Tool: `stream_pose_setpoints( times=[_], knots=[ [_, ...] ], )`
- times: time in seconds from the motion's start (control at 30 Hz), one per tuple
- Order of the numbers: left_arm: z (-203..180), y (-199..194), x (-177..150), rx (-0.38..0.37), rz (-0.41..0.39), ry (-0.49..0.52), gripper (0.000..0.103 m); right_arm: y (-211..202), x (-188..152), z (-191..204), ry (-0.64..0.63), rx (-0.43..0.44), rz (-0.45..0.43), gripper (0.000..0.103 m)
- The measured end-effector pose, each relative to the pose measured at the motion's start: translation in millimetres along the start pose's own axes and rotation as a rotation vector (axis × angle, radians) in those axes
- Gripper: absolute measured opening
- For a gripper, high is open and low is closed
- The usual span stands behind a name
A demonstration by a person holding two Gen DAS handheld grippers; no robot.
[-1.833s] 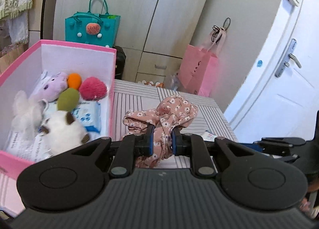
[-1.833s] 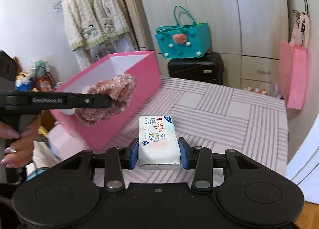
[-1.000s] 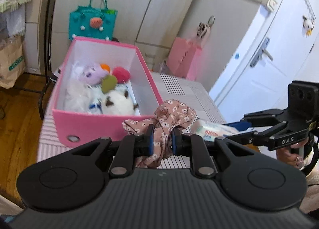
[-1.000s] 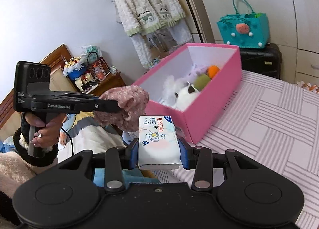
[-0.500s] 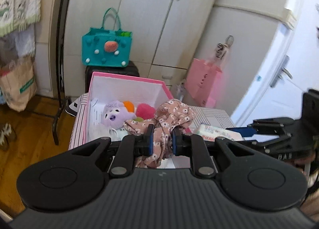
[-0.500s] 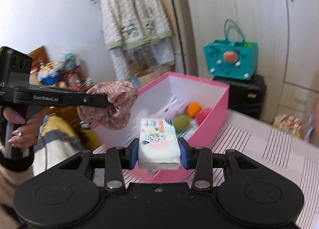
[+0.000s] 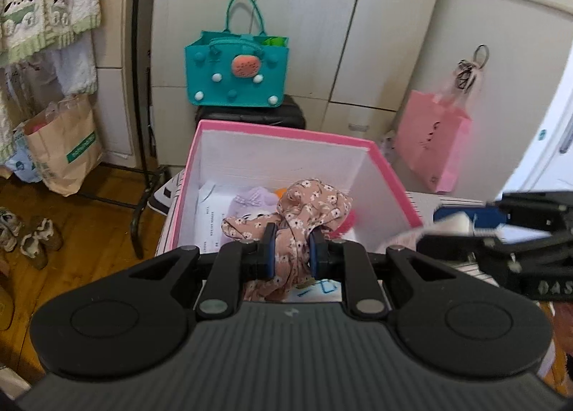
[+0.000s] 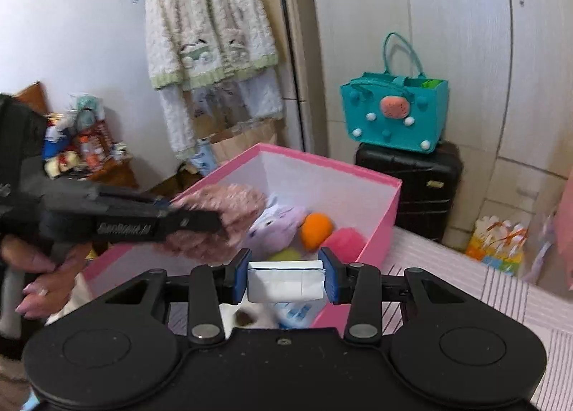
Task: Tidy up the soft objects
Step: 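Carry the floral cloth and wipes pack over the pink box with both grippers, then lower the cloth and wipes into the box and open both grippers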
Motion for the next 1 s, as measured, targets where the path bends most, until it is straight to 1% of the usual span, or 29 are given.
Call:
stream_pose_setpoints(
  times=[0.07, 0.13, 0.17, 0.2, 0.23, 0.3, 0.37, 0.43, 0.5, 0.57, 0.6, 0.63, 0.67, 0.77, 0.83, 0.9, 0.97, 1.0],
  knots=[
    [1.2, 5.0, 0.6, 0.029, -0.006, 0.002, 0.016, 8.9, 5.7, 1.0, -0.047, -0.068, -0.029, 0.046],
    [-1.9, 8.3, 1.7, 0.090, -0.031, 0.049, 0.019, 15.2, 10.6, 2.2, -0.079, -0.109, -0.060, 0.046],
    [-4.4, 10.3, 1.5, 0.129, -0.041, 0.085, 0.019, 18.4, 12.3, 2.3, -0.084, -0.119, -0.070, 0.046],
    [-6.8, 12.9, 0.7, 0.151, -0.037, 0.115, 0.019, 23.0, 12.9, 2.1, -0.086, -0.122, -0.074, 0.046],
    [-7.1, 17.6, 0.7, 0.151, -0.016, 0.127, 0.019, 27.9, 12.9, 1.2, -0.084, -0.127, -0.072, 0.046],
    [-4.9, 19.7, 0.5, 0.113, 0.018, 0.104, 0.020, 38.5, 9.6, -0.5, -0.087, -0.143, -0.053, 0.046],
    [-4.3, 17.6, 0.5, 0.115, 0.027, 0.096, 0.025, 46.3, 4.2, -2.1, -0.079, -0.149, -0.028, 0.046],
    [-5.8, 14.5, -0.4, 0.127, 0.027, 0.104, 0.044, 48.9, -1.3, -3.6, -0.066, -0.140, -0.001, 0.046],
    [-7.6, 10.4, -1.5, 0.113, 0.034, 0.106, 0.047, 46.3, -4.1, -2.0, -0.073, -0.125, 0.002, 0.046],
    [-9.4, 6.5, -1.1, 0.088, 0.041, 0.090, 0.055, 39.9, -4.3, -0.3, -0.071, -0.124, 0.001, 0.048],
    [-9.7, 2.2, -1.5, 0.074, 0.037, 0.079, 0.061, 35.3, -3.7, 0.0, -0.066, -0.125, -0.005, 0.052],
    [-9.4, -2.9, -2.0, 0.061, 0.029, 0.065, 0.064, 30.9, -2.7, 0.1, -0.060, -0.123, -0.013, 0.054],
    [-8.9, -8.4, -2.8, 0.053, 0.017, 0.053, 0.064, 26.8, -1.6, 1.0, -0.056, -0.120, -0.020, 0.058],
    [-7.9, -22.6, -5.9, 0.037, -0.008, 0.020, 0.070, 10.9, -1.0, -1.2, -0.026, -0.112, -0.039, 0.060],
    [-5.7, -32.7, -8.6, 0.022, -0.018, -0.005, 0.072, 0.4, -2.3, -3.1, 0.007, -0.091, -0.033, 0.066],
    [-4.9, -41.0, -10.5, 0.023, -0.026, -0.010, 0.074, -10.1, -4.9, -4.9, 0.039, -0.071, -0.024, 0.069],
    [-5.7, -48.8, -12.4, 0.043, -0.044, -0.001, 0.078, -20.6, -8.5, -5.4, 0.057, -0.063, -0.019, 0.071],
    [-6.0, -51.5, -13.3, 0.056, -0.052, 0.003, 0.082, -25.5, -10.5, -5.0, 0.061, -0.064, -0.017, 0.072]
  ],
)
Point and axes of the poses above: each gripper's, at about its wrist camera, not at the fingertips, and y roughly the way its jaws point, z to its left, x to its top, the point moved 3 cm from there along y, roughly the way its jaws point, and after that the axes turned 2 degrees about -x, right-handed, at the moved point
